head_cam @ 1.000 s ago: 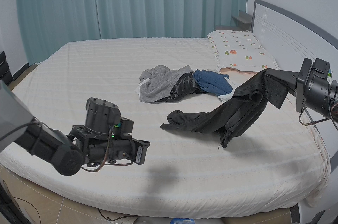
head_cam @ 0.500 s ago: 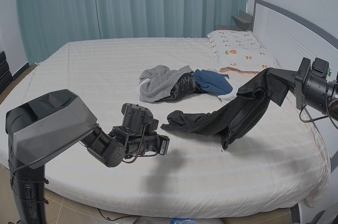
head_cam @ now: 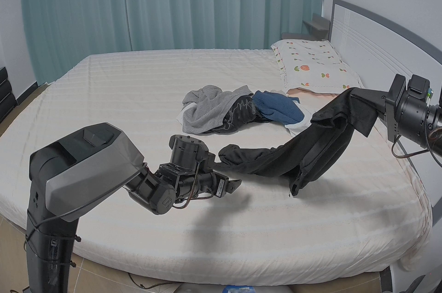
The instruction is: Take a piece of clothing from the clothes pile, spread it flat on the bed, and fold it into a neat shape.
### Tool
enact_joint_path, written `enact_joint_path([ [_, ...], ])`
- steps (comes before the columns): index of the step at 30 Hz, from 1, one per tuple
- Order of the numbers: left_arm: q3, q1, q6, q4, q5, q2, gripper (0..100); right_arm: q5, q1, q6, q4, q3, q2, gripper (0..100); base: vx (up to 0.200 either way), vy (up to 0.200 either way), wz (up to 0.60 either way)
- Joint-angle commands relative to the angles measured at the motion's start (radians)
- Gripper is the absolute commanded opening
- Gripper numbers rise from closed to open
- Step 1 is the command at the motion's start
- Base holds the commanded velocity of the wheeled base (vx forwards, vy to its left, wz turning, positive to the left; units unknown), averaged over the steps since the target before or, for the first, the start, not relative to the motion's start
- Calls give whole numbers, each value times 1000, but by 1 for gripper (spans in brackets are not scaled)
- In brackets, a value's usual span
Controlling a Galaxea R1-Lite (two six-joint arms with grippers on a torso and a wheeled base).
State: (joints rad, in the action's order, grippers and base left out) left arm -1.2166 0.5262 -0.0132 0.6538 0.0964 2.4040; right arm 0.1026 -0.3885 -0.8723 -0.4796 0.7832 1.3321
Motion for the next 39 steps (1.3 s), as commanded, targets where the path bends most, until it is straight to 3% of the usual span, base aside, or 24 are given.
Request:
enact_joint_path([
  [1, -57, -14, -1, -2, 2, 47, 100, 0, -4, 0, 1, 14, -10, 0, 0, 0, 0],
  [15, -215, -41, -27, 53, -1, 224, 100, 5, -9, 0, 1, 30, -11, 0, 0, 0, 0],
  [21, -256, -34, -82, 87, 2, 276, 100, 9, -7, 7, 3, 47, -2, 0, 0, 0, 0],
  [22, -311, -31, -96, 119, -7, 314, 0, 9, -7, 7, 3, 48, -2, 0, 0, 0, 0],
  [28, -377, -28, -116, 155, -47, 360, 0, 8, -4, 7, 3, 41, -2, 0, 0, 0, 0],
  [33, -385, -31, -133, 193, -184, 363, 0, 8, 10, 7, 1, 25, 1, 0, 0, 0, 0],
  [38, -215, -60, -162, 259, -205, 262, 0, 9, 30, 10, 1, 19, 33, 0, 0, 0, 0],
  [39, -118, -66, -175, 277, -202, 193, 0, 11, 39, 23, -1, 11, 50, 0, 0, 0, 0],
])
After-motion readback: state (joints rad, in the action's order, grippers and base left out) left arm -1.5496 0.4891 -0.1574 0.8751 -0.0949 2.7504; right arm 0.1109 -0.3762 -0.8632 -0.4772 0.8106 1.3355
